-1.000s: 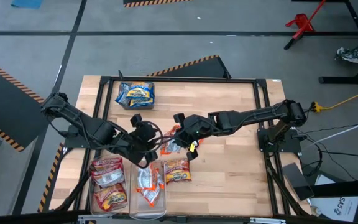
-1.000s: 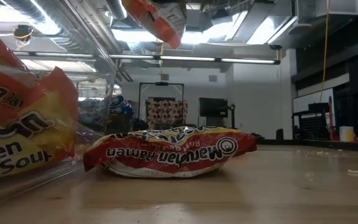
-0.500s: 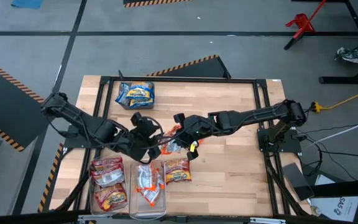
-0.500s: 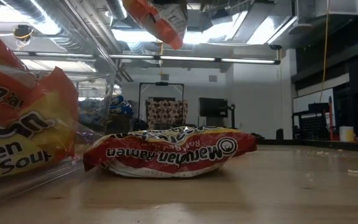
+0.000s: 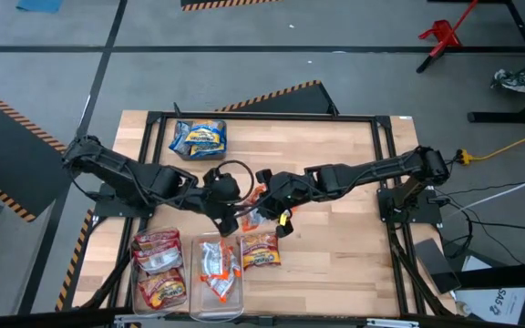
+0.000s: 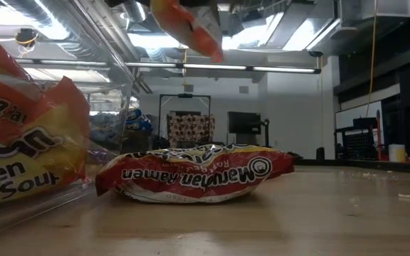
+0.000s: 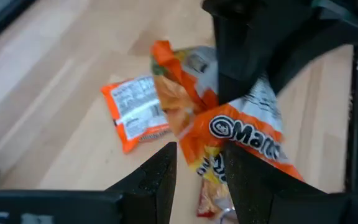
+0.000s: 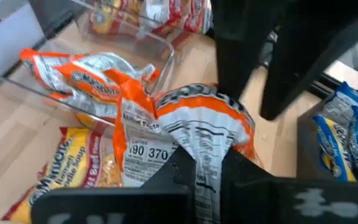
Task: Sort Maruchan noodles
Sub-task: Put the orange noodle pack into the right transparent bin
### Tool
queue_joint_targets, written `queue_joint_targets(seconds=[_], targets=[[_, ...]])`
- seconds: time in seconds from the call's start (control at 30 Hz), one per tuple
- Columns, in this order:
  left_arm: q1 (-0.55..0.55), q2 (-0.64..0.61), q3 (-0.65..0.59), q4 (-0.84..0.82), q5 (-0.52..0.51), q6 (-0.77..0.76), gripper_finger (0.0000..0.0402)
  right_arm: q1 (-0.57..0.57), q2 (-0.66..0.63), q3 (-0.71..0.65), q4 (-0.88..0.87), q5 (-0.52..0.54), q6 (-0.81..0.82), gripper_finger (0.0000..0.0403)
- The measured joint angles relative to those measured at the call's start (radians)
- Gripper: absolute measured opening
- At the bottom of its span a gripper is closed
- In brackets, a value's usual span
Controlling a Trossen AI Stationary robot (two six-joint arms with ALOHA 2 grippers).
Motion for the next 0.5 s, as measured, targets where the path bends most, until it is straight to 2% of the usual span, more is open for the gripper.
queue_joint_targets(seconds=[0.17, 0.23, 0.4, 0.5], targets=[[0.001, 0.002, 0.0, 0.004, 0.076, 0.012, 0.0126, -0.001, 0.001, 0.0, -0.007, 0.009, -0.005, 0.0011], [0.0, 0.003, 0.0, 0.005, 0.067, 0.028, 0.0126, 0.0, 0.001, 0.0, -0.009, 0.009, -0.005, 0.0011], [-0.001, 0.003, -0.001, -0.007, -0.102, 0.035, 0.0126, -0.003, 0.0, 0.001, -0.055, 0.02, 0.0, 0.0011], [-0.001, 0.003, -0.001, -0.006, -0.179, 0.099, 0.0126, -0.003, 0.0, 0.001, -0.083, 0.027, 0.002, 0.0012]])
